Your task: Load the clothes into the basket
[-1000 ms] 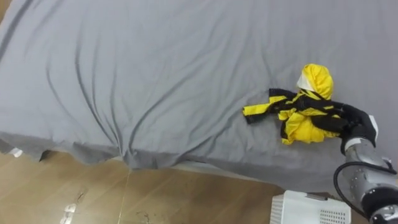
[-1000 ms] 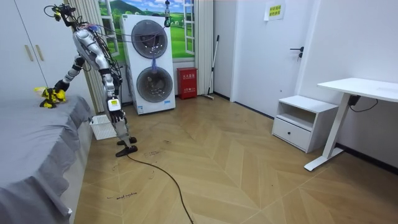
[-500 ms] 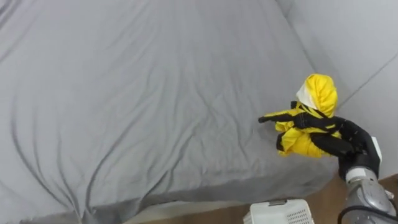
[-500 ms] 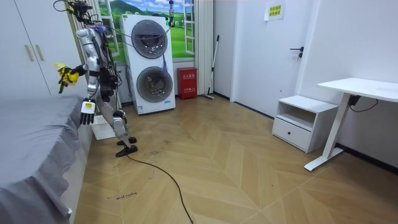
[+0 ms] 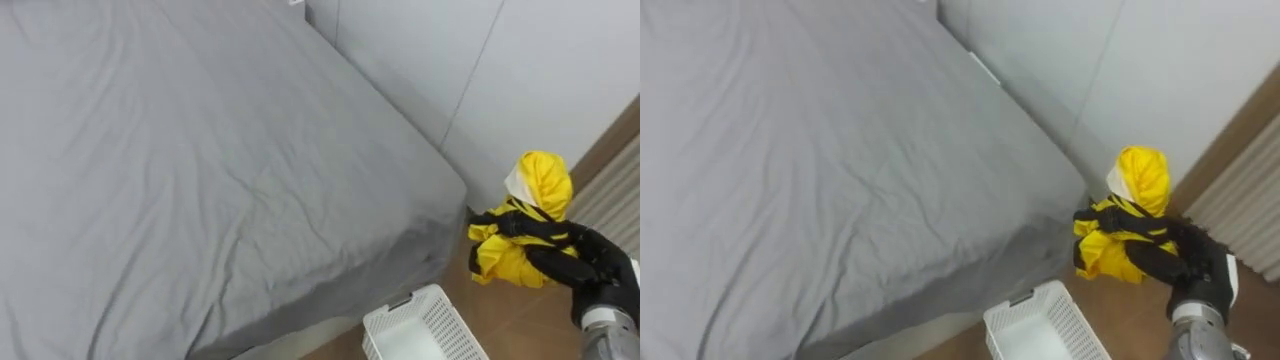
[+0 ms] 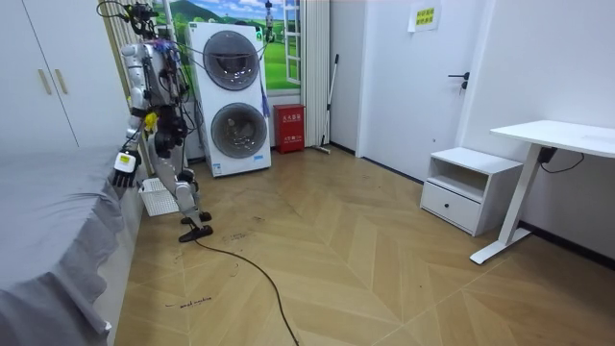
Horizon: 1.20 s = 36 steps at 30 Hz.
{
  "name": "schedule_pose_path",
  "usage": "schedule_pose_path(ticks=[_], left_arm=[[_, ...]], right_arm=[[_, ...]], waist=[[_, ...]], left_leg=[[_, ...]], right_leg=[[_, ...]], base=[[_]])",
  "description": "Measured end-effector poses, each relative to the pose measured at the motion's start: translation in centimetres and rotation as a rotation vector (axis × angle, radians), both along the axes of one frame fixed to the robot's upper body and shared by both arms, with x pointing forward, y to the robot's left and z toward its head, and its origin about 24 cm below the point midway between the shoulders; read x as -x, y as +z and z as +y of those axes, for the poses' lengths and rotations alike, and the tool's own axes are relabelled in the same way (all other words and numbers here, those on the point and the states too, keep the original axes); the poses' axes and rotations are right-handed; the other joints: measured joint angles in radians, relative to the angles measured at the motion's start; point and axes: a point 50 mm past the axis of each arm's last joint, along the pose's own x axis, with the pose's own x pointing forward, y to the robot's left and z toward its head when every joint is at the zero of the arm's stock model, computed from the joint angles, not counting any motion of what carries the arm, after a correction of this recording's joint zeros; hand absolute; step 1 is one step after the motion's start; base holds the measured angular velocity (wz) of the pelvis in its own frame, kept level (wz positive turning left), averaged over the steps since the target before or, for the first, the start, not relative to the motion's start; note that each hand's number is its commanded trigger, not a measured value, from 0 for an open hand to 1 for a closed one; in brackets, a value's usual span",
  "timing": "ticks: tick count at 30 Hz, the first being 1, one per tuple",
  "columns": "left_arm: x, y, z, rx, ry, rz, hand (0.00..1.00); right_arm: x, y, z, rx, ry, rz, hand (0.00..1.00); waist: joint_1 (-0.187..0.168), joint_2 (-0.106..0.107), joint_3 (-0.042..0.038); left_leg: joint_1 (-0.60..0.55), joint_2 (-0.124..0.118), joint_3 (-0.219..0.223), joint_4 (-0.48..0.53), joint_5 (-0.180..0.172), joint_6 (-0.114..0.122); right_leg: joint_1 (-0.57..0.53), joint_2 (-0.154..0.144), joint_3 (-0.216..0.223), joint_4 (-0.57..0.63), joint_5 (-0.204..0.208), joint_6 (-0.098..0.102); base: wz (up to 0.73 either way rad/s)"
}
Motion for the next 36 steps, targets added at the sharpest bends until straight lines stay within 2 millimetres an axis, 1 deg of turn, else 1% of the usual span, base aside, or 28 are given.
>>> schedule_pose_path(ticks=[2,3,4,6,7,9,10,11,12,14,15,17,18,22,23,24,26,27,28,30,31,33,36], left_arm=[[0.1,0.0,0.0,0.001,-0.002,0.007,0.00],[0.1,-0.1,-0.1,0.001,-0.012,0.008,0.00],[0.1,-0.1,-0.2,0.002,-0.018,0.008,0.00],[0.2,-0.2,-0.6,0.008,-0.050,0.017,0.00],[0.1,-0.2,-0.7,0.010,-0.057,0.017,0.00],[0.1,-0.2,-1.0,0.017,-0.064,0.015,0.00],[0.0,-0.2,-1.0,0.018,-0.067,0.013,0.00],[-0.3,-0.2,-1.2,0.022,-0.068,0.005,0.00],[-0.4,-0.2,-1.2,0.024,-0.066,-0.003,0.00],[-0.8,-0.1,-1.3,0.033,-0.057,-0.016,0.00],[-1.1,-0.1,-1.4,0.038,-0.050,-0.024,0.00],[-1.7,0.0,-1.5,0.040,-0.054,-0.038,0.00],[-2.1,0.1,-1.5,0.039,-0.057,-0.051,0.00],[-2.9,0.2,-1.8,0.053,-0.052,-0.071,0.00],[-2.8,0.2,-1.9,0.059,-0.051,-0.069,0.00],[-3.0,0.1,-2.2,0.066,-0.051,-0.066,0.00],[-3.1,0.0,-2.5,0.073,-0.049,-0.065,0.00],[-3.3,0.0,-2.5,0.073,-0.050,-0.065,0.00],[-3.5,0.1,-2.6,0.073,-0.051,-0.067,0.00],[-3.6,0.1,-2.5,0.073,-0.051,-0.069,0.00],[-3.6,0.1,-2.5,0.073,-0.051,-0.068,0.00],[-3.6,0.1,-2.5,0.075,-0.051,-0.065,0.00],[-3.6,0.0,-2.6,0.076,-0.051,-0.062,0.00]], right_arm=[[0.4,-0.4,0.0,-0.004,-0.003,0.027,1.00],[0.6,-0.7,-0.1,-0.009,-0.011,0.043,1.00],[0.7,-0.9,-0.2,-0.010,-0.014,0.050,1.00],[0.6,-0.8,-0.4,-0.006,-0.021,0.045,1.00],[0.4,-0.6,-0.4,-0.005,-0.022,0.041,1.00],[0.1,-0.4,-0.6,0.000,-0.038,0.027,1.00],[0.1,-0.3,-0.7,0.002,-0.042,0.024,1.00],[-0.1,-0.1,-0.7,0.003,-0.043,0.014,1.00],[-0.4,-0.3,-0.8,0.000,-0.045,0.011,1.00],[-0.7,-0.7,-0.9,-0.011,-0.058,0.028,1.00],[-1.0,-1.0,-0.9,-0.019,-0.069,0.039,1.00],[-1.3,-1.4,-1.0,-0.029,-0.089,0.061,1.00],[-1.6,-1.6,-1.0,-0.037,-0.097,0.072,1.00],[-2.4,-2.2,-0.8,-0.043,-0.119,0.097,1.00],[-2.4,-2.5,-0.7,-0.048,-0.120,0.119,1.00],[-2.3,-2.8,-0.7,-0.052,-0.129,0.135,1.00],[-2.1,-3.4,-0.7,-0.066,-0.143,0.164,1.00],[-1.9,-3.7,-0.7,-0.074,-0.153,0.185,0.89],[-1.7,-3.9,-0.7,-0.079,-0.158,0.195,0.00],[-1.2,-4.4,-0.6,-0.089,-0.170,0.228,0.00],[-1.2,-4.5,-0.6,-0.091,-0.171,0.233,0.00],[-0.9,-4.9,-0.5,-0.100,-0.185,0.257,0.00],[-0.8,-5.1,-0.5,-0.118,-0.199,0.265,0.00]], waist=[[-0.003,0.007,-0.0007],[-0.011,0.013,-0.0040],[-0.015,0.017,-0.0051],[-0.019,0.041,-0.0067],[-0.020,0.050,-0.0070],[-0.027,0.080,-0.0074],[-0.028,0.086,-0.0062],[-0.028,0.098,-0.0040],[-0.031,0.107,-0.0050],[-0.029,0.119,-0.0054],[-0.024,0.125,-0.0023],[-0.024,0.133,0.0025],[-0.023,0.137,0.0034],[-0.011,0.147,0.0038],[-0.005,0.148,0.0043],[0.009,0.150,0.0061],[0.020,0.155,0.0097],[0.028,0.157,0.0105],[0.030,0.158,0.0113],[0.040,0.161,0.0123],[0.040,0.161,0.0124],[0.037,0.161,0.0127],[0.042,0.159,0.0142]], left_leg=[[-0.004,0.000,0.003,0.000,-0.002,-0.002],[-0.013,-0.001,0.004,0.000,-0.002,-0.002],[-0.016,-0.001,0.006,0.000,-0.002,-0.002],[-0.034,0.000,0.029,0.003,-0.003,-0.003],[-0.041,-0.001,0.030,0.005,-0.003,-0.003],[-0.070,-0.001,0.036,0.007,-0.002,-0.003],[-0.077,-0.001,0.042,0.008,-0.002,-0.003],[-0.095,-0.001,0.050,0.009,-0.002,-0.003],[-0.114,-0.001,0.055,0.009,-0.002,-0.003],[-0.143,0.000,0.057,0.010,-0.001,-0.003],[-0.158,0.000,0.060,0.011,-0.001,-0.002],[-0.181,0.000,0.059,0.013,0.000,-0.001],[-0.200,0.000,0.059,0.020,0.001,0.000],[-0.246,-0.001,0.060,0.029,0.002,0.002],[-0.260,0.000,0.059,0.037,0.003,0.003],[-0.273,0.000,0.059,0.044,0.003,0.003],[-0.292,-0.001,0.057,0.046,0.006,0.006],[-0.306,-0.001,0.054,0.045,0.013,0.007],[-0.314,-0.001,0.051,0.044,0.016,0.008],[-0.338,-0.002,0.041,0.043,0.020,0.009],[-0.343,-0.003,0.039,0.043,0.020,0.009],[-0.351,-0.009,0.024,0.043,0.024,0.010],[-0.353,-0.015,0.016,0.043,0.028,0.012]], right_leg=[[-0.010,0.008,0.013,0.001,0.001,-0.001],[-0.017,0.009,0.016,0.001,0.001,-0.002],[-0.021,0.010,0.019,0.002,0.002,-0.002],[-0.048,0.013,0.038,0.001,0.005,-0.003],[-0.055,0.013,0.040,0.002,0.005,-0.003],[-0.087,0.013,0.045,0.011,0.006,-0.001],[-0.096,0.013,0.047,0.015,0.005,-0.001],[-0.112,0.012,0.053,0.019,0.005,-0.001],[-0.136,0.011,0.058,0.027,0.005,-0.001],[-0.173,0.012,0.064,0.043,0.005,-0.001],[-0.195,0.013,0.069,0.052,0.005,-0.002],[-0.219,0.012,0.068,0.058,0.005,-0.002],[-0.238,0.010,0.067,0.065,0.005,-0.002],[-0.285,0.009,0.063,0.075,0.005,-0.002],[-0.297,0.008,0.063,0.080,0.005,-0.002],[-0.311,0.008,0.063,0.085,0.005,-0.002],[-0.330,0.005,0.059,0.091,0.004,-0.002],[-0.345,0.001,0.055,0.094,0.004,-0.002],[-0.350,-0.002,0.050,0.094,0.004,-0.002],[-0.375,-0.007,0.036,0.104,0.001,-0.004],[-0.380,-0.009,0.033,0.108,-0.001,-0.004],[-0.382,-0.015,0.014,0.108,-0.004,-0.005],[-0.379,-0.021,0.003,0.108,-0.007,-0.004]], base=[[-0.17],[-0.10],[-0.16],[-0.27],[-0.18],[-0.10],[-0.13],[-0.14],[-0.14],[-0.13],[-0.13],[-0.04],[0.00],[0.01],[0.00],[0.00],[0.08],[0.14],[0.20],[0.20],[0.17],[0.22],[0.15]])
